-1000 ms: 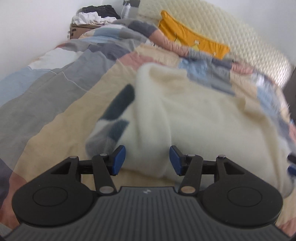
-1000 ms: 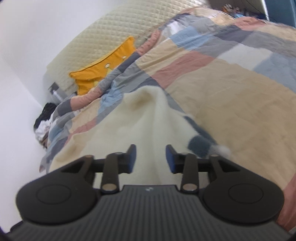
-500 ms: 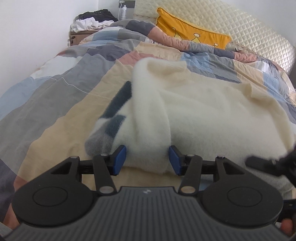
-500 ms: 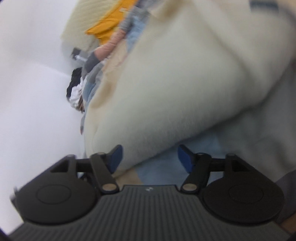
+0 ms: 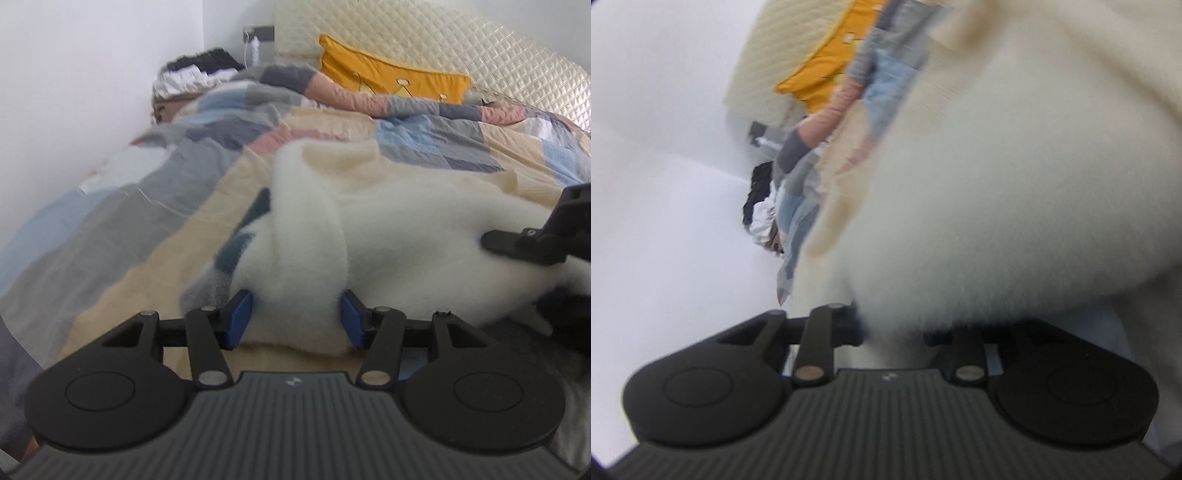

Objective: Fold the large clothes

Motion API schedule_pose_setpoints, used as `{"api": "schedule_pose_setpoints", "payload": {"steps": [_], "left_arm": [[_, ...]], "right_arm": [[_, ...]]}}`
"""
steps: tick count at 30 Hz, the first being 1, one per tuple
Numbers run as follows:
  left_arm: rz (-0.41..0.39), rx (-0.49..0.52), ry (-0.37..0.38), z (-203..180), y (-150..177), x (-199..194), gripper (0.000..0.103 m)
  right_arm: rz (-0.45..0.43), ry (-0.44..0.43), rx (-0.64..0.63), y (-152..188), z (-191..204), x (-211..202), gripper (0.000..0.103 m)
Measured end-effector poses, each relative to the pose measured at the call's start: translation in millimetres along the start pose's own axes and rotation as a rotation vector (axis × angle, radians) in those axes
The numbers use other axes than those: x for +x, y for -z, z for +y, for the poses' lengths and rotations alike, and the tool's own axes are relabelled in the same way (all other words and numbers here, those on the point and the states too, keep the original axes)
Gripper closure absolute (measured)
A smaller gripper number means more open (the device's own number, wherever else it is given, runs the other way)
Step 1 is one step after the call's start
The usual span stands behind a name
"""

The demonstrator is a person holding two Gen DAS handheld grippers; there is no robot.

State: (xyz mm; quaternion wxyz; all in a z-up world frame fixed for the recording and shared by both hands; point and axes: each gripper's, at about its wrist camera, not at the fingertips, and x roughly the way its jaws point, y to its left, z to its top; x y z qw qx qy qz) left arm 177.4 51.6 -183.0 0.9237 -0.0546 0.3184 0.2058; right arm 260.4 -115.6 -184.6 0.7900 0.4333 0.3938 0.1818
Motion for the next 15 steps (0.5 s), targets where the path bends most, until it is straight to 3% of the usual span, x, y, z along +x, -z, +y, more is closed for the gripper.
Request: {"api": "schedule_pose_setpoints", "payload": {"steps": [7,15], "left_arm": [[-0.024,-0.013,-0.067,13.6,-6.9,-6.8,0.04],[-0.028,-0.137,-0.058,47.9,-17.0,-11.4,0.038]], "right_arm": [[-0.019,-0.037,-0.004,-9.9,3.1,-10.2,0.08],[-0.034,-0.082,-0.006,-20.8,8.1,-12.2,0.081]]}}
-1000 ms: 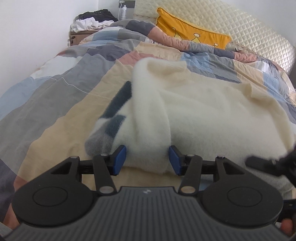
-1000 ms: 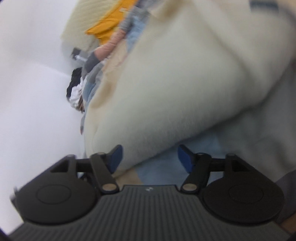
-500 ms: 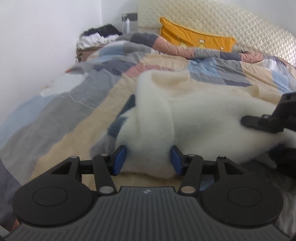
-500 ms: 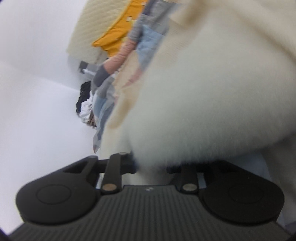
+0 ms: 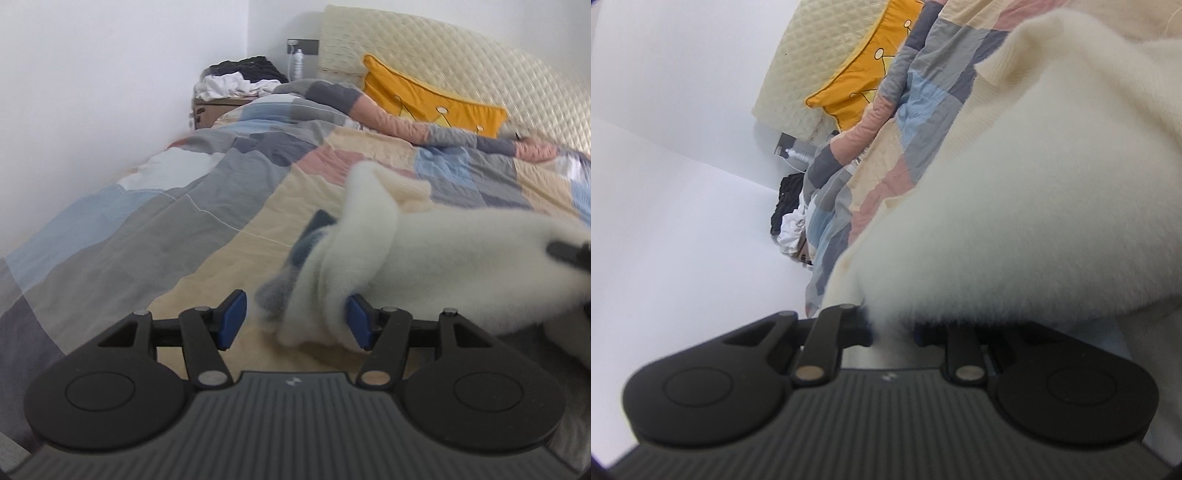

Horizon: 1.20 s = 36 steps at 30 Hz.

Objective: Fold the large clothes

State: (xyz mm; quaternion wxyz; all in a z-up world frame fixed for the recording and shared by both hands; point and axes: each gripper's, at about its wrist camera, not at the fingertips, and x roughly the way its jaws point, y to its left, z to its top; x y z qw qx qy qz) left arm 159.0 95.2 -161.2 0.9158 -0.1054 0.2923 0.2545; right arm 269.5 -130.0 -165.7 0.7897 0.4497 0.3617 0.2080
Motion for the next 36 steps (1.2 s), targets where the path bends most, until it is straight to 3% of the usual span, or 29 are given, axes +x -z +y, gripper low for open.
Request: {"api": "schedule_pose_setpoints", "payload": {"steps": [5,7,8,11,15,18,21,24,26,30,36], "left_arm": [[0.012,-0.061,-0.03,20.7,-4.3,-10.3,0.038],[0.022,-0.071,-0.14,30.1,-3.0,-10.2,0.044],[0.038,-0.102,-0.161,39.4,-3.7,-8.0,0.045],[0.105,-0.208,-0.105,60.1,-6.1,-3.8,0.046],[0.08,-0.18,0.01,46.0,-6.1,-19.5,0.046],[0.073,-0.238,0.127,35.8,-7.1,-34.2,0.046],[0.126,-0.332,0.306,24.2,-4.4,-39.2,0.044],[0.194,-0.424,0.482,14.5,4.9,-28.9,0.029],[0.25,-0.483,0.492,11.8,16.6,-17.7,0.022],[0.383,-0.717,0.622,15.7,47.8,18.4,0.02],[0.422,-0.963,0.592,26.1,68.4,63.6,0.019]], "right_arm": [[0.001,-0.003,0.003,-1.7,0.4,1.4,0.082],[-0.005,-0.004,-0.002,-2.7,2.2,1.2,0.082],[-0.011,-0.005,-0.006,-3.1,1.5,-0.5,0.082],[-0.011,-0.022,0.013,-5.3,-1.0,-1.3,0.082],[0.001,-0.021,0.003,-3.6,-2.7,0.5,0.082],[0.006,-0.026,0.007,-4.5,-3.8,2.5,0.082],[0.011,-0.027,0.011,-2.9,-6.0,3.1,0.082],[0.02,-0.021,0.016,1.4,-10.5,0.7,0.082],[0.025,-0.015,0.022,5.1,-13.4,-0.9,0.082],[0.007,-0.01,0.039,15.8,-19.8,-6.9,0.081],[-0.071,-0.014,0.055,32.0,-27.4,-15.3,0.081]]}}
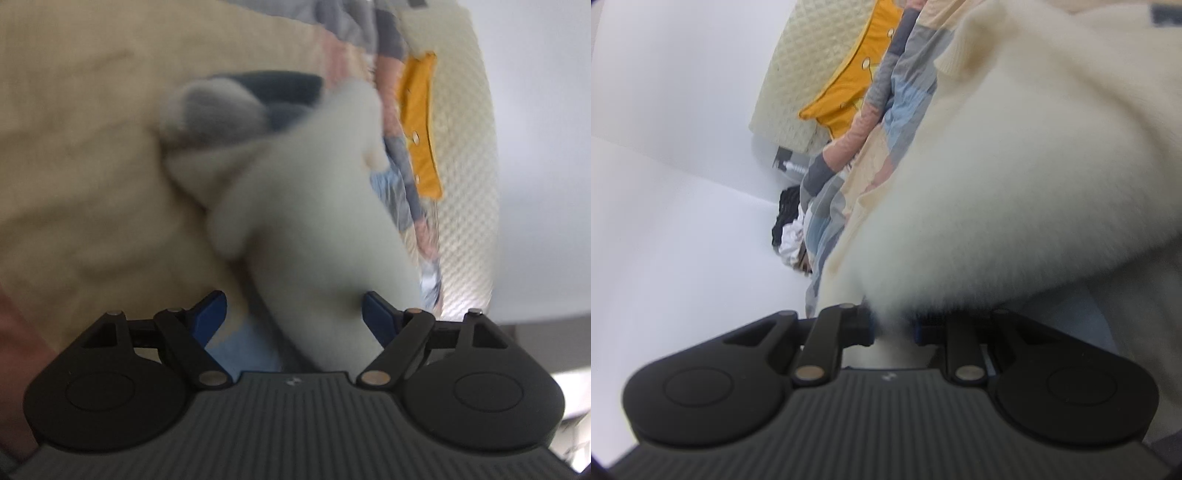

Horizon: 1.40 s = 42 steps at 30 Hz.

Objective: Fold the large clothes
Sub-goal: 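Roll the sweater end over with the left gripper while the right gripper withdraws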

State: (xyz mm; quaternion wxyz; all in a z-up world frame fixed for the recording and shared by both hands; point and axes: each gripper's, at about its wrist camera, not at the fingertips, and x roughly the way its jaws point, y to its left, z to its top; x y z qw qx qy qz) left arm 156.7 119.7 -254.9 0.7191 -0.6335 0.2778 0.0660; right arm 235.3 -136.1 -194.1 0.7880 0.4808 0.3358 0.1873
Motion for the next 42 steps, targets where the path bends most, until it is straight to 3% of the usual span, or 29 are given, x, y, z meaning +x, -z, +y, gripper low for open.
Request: {"api": "schedule_pose_setpoints", "payload": {"steps": [2,5,8,11,13,17,18,20,22,25,28,31,32,35,42], "left_arm": [[0.003,-0.042,0.016,3.5,-5.3,9.3,0.02],[-0.034,0.011,-0.006,-5.4,-9.8,16.2,0.023],[-0.056,0.068,-0.026,-13.4,-16.0,17.1,0.034],[-0.077,0.095,-0.046,-16.5,-21.9,11.6,0.051],[-0.083,0.095,-0.044,-14.4,-25.1,6.8,0.059],[-0.09,0.09,-0.028,-11.5,-32.1,0.6,0.067],[-0.093,0.086,-0.024,-12.2,-34.0,1.1,0.068],[-0.096,0.078,-0.014,-12.2,-35.7,0.2,0.07],[-0.104,0.094,-0.012,-13.3,-34.8,-3.7,0.072],[-0.111,0.093,-0.008,-13.8,-38.4,-7.2,0.075],[-0.118,0.076,0.003,-10.8,-39.3,-12.8,0.078],[-0.134,0.084,-0.008,-11.0,-39.9,-15.2,0.078],[-0.133,0.081,-0.006,-10.3,-39.9,-15.3,0.078],[-0.134,0.092,-0.008,-11.0,-39.3,-17.0,0.078],[-0.132,0.112,-0.016,-10.9,-32.0,-22.7,0.078]], "right_arm": [[-0.017,-0.007,0.019,1.2,-3.9,-2.2,0.08],[-0.032,-0.027,0.084,0.4,-13.3,-10.3,0.073],[-0.051,-0.032,0.073,-0.1,-16.5,-27.3,0.07],[-0.079,-0.011,0.073,-1.7,-22.8,-43.4,0.065],[-0.114,-0.013,0.114,-5.1,-31.5,-49.2,0.062],[-0.205,-0.034,0.271,-9.4,-60.3,-63.3,0.063],[-0.22,-0.01,0.291,-11.5,-66.4,-65.9,0.065],[-0.206,0.024,0.317,-18.5,-72.5,-59.1,0.078],[-0.254,0.078,0.299,-23.6,-73.8,-56.5,0.093],[-0.36,0.145,0.292,-29.6,-75.1,-64.2,0.1],[-0.46,0.194,0.23,-40.5,-68.0,-73.7,0.101],[-0.639,0.286,0.139,-51.8,-59.0,-98.2,0.1],[-0.659,0.285,0.149,-58.4,-59.9,-103.1,0.1],[-0.639,0.226,0.244,-68.9,-70.2,-107.9,0.099],[-0.507,0.182,0.18,-57.6,-53.2,-112.2,0.098]]}}
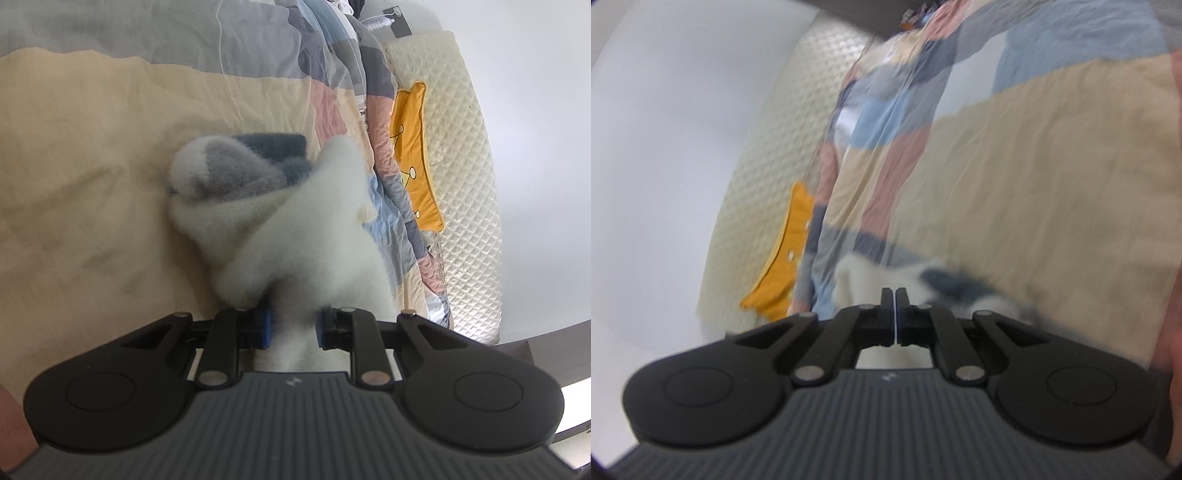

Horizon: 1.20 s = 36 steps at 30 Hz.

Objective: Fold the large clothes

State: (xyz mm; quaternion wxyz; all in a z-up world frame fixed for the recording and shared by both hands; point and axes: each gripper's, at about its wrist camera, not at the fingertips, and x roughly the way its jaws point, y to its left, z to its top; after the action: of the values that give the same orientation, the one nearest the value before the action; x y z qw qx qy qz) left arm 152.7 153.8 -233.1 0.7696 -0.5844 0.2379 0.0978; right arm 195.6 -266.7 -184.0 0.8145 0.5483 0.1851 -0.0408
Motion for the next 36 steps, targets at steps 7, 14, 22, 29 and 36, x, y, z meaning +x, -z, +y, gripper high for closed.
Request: {"api": "schedule_pose_setpoints", "payload": {"steps": [7,14,22,29,36], "left_arm": [[-0.001,0.005,-0.007,-1.8,0.8,3.2,0.077],[-0.009,0.022,-0.016,-3.4,1.3,3.4,0.077],[-0.012,0.023,-0.013,-2.3,0.5,5.0,0.077],[-0.01,0.053,-0.022,-7.1,-0.2,3.4,0.083],[-0.021,0.095,-0.024,-14.7,0.6,-7.3,0.092]], "right_arm": [[0.216,-0.042,0.014,46.5,26.4,-14.2,0.095],[0.367,0.047,0.037,77.2,22.1,8.2,0.034],[0.267,0.092,0.161,68.8,-10.5,22.6,0.032],[0.278,0.164,0.228,74.0,-26.7,46.6,0.036],[0.283,0.168,0.092,62.2,-6.5,45.3,0.077]]}}
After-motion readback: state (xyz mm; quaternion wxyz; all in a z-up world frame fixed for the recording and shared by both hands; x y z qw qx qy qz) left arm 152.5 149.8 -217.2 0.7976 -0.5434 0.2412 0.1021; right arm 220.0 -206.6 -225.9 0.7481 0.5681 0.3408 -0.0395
